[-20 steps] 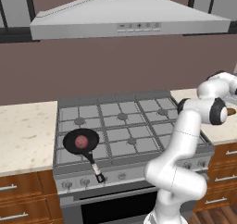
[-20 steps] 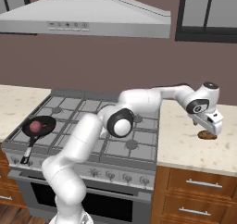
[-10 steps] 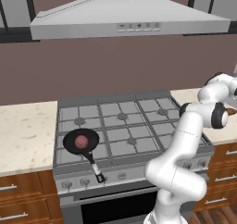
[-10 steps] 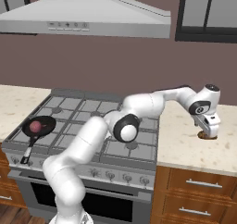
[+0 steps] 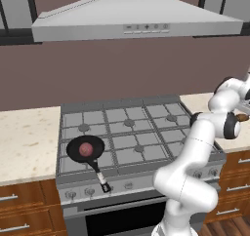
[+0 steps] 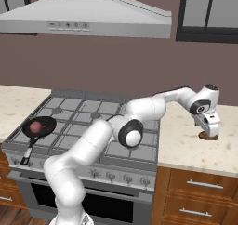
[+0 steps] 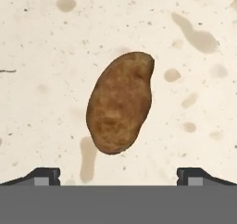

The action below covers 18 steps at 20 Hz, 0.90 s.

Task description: Put the onion and potato in the pan. Then turn on the front left burner and set the heat to medium.

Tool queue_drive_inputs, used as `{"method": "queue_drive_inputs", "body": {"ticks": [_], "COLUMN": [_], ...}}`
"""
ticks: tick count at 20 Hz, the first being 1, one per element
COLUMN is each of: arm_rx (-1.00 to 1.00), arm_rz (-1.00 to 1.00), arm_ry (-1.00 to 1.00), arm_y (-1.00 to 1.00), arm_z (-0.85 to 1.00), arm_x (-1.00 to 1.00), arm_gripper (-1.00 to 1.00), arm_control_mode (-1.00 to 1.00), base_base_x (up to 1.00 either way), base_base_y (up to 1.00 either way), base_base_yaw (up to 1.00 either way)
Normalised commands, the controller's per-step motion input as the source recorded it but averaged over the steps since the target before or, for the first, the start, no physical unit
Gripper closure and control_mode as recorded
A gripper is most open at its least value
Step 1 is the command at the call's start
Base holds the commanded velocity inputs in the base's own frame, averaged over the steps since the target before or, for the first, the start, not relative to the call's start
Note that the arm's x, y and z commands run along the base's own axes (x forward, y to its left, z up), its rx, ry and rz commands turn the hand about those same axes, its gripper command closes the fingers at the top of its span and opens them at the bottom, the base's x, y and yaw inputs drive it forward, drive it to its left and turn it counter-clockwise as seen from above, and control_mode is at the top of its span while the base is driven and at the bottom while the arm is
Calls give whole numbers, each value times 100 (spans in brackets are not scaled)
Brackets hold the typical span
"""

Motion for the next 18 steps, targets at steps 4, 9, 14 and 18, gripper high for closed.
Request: {"method": "queue_drive_inputs", "body": {"ticks": [4, 9, 14, 18], "arm_rx": [0, 0, 1, 1], "arm_rz": [0, -1, -1, -1], "arm_ry": [0, 0, 0, 0], "arm_y": [-18, -25, -16, -7], "arm_z": [-24, -8, 0, 0], "arm_x": [28, 16, 0, 0], "arm_gripper": [-100, -100, -100, -100], "arm_control_mode": [-100, -100, -100, -100], "base_base_x": [0, 0, 0, 0], "base_base_y": [0, 0, 0, 0], "base_base_yaw": [0, 0, 0, 0]}}
